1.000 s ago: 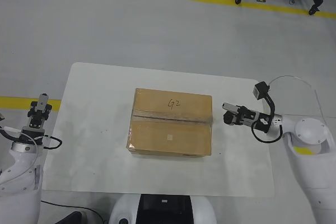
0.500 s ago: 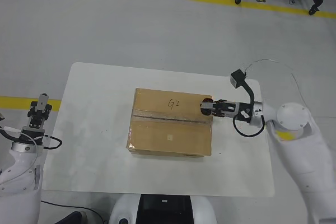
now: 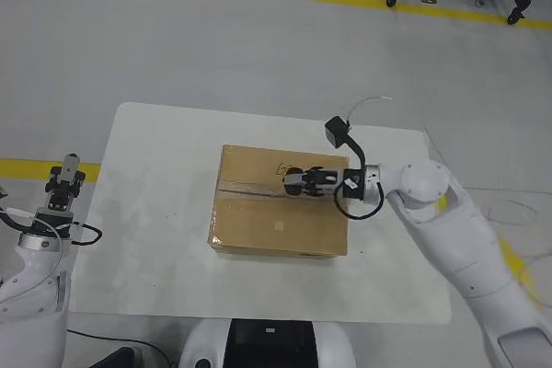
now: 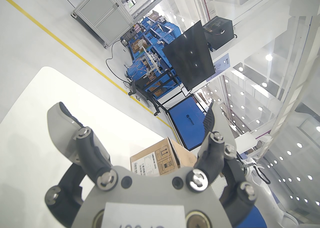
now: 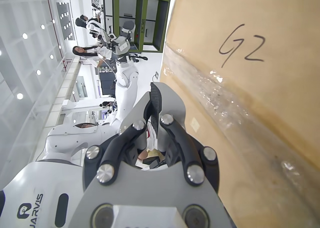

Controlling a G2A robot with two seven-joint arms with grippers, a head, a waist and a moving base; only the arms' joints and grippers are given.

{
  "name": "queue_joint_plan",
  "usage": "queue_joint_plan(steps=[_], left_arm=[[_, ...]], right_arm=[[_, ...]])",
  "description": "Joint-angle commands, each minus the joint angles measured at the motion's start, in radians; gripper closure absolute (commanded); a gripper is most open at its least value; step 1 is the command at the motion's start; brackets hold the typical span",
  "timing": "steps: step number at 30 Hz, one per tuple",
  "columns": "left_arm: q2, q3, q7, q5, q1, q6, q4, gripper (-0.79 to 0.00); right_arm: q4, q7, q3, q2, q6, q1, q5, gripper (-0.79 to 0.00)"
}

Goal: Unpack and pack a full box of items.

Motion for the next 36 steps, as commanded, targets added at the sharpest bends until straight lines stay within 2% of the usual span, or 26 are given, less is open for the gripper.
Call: queue_joint_plan(steps=[1, 15, 28, 36], left_arm=[[0.0, 0.0, 0.0, 0.0, 0.0, 0.0, 0.0, -0.785], [0.0, 0.0, 0.0, 0.0, 0.0, 0.0, 0.0, -0.785], [0.0, 0.0, 0.0, 0.0, 0.0, 0.0, 0.0, -0.785], [0.0, 0.0, 0.0, 0.0, 0.0, 0.0, 0.0, -0.785]], right_arm=[[0.002, -0.012, -0.019, -0.007, 0.007, 0.005, -0.002, 0.0], [0.072, -0.089, -0.174, -0.079, 0.031, 0.088, -0.005, 0.0], [0.202, -0.161, -0.321, -0.183, 0.082, 0.214, 0.004, 0.0], [0.268, -0.197, -0.378, -0.244, 0.07, 0.249, 0.015, 0.0]])
